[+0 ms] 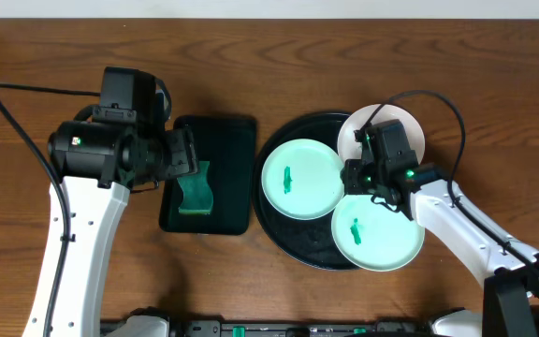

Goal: Clean dirty plates on tray and stack at the side
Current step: 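Lower the right gripper and grasp the pink plate's rim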

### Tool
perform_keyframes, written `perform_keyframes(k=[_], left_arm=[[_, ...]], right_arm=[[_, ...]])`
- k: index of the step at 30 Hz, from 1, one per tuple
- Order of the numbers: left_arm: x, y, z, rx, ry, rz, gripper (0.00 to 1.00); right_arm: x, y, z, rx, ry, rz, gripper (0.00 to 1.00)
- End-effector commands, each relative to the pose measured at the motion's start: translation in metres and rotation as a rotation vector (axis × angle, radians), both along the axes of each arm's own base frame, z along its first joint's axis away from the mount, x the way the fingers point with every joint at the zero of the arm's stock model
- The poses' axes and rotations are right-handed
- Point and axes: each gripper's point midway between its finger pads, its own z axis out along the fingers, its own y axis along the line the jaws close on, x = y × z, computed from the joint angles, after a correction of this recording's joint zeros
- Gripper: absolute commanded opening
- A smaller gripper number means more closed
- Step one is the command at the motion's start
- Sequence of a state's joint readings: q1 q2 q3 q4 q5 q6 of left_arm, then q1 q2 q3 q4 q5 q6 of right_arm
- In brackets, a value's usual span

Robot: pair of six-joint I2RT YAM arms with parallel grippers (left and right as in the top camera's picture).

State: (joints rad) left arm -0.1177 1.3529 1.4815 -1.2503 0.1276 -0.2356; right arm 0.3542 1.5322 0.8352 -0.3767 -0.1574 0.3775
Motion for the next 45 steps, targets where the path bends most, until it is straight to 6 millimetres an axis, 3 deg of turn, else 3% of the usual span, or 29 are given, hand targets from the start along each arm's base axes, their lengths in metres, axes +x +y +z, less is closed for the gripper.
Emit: perform_keyframes(k=[1, 9, 19, 26, 45], left_arm=[[-0.001, 0.003, -0.004, 0.009, 0.015, 0.003, 0.70], [-0.004, 0.003, -0.006, 0.011, 0.031, 0.003, 0.70], [-0.005, 0.003, -0.006, 0.011, 0.033, 0.003, 0.70], [-0.005, 0.004, -0.006, 0.013, 0.033, 0.004, 0.70], [-0.005, 0.004, -0.006, 0.014, 0.033, 0.004, 0.70]], right_arm=[[-0.005, 0.002, -0.008, 0.000, 0.003, 0.001, 0.32], [-0.001, -0.005, -0.012, -0.040, -0.014, -0.023, 0.29], [0.002, 0.000, -0.034, -0.024, 0.031, -0.034, 0.28], [0.003, 0.002, -0.033, -0.017, 0.028, -0.031, 0.18], [-0.004, 0.002, -0.037, -0.014, 0.065, -0.054, 0.13]])
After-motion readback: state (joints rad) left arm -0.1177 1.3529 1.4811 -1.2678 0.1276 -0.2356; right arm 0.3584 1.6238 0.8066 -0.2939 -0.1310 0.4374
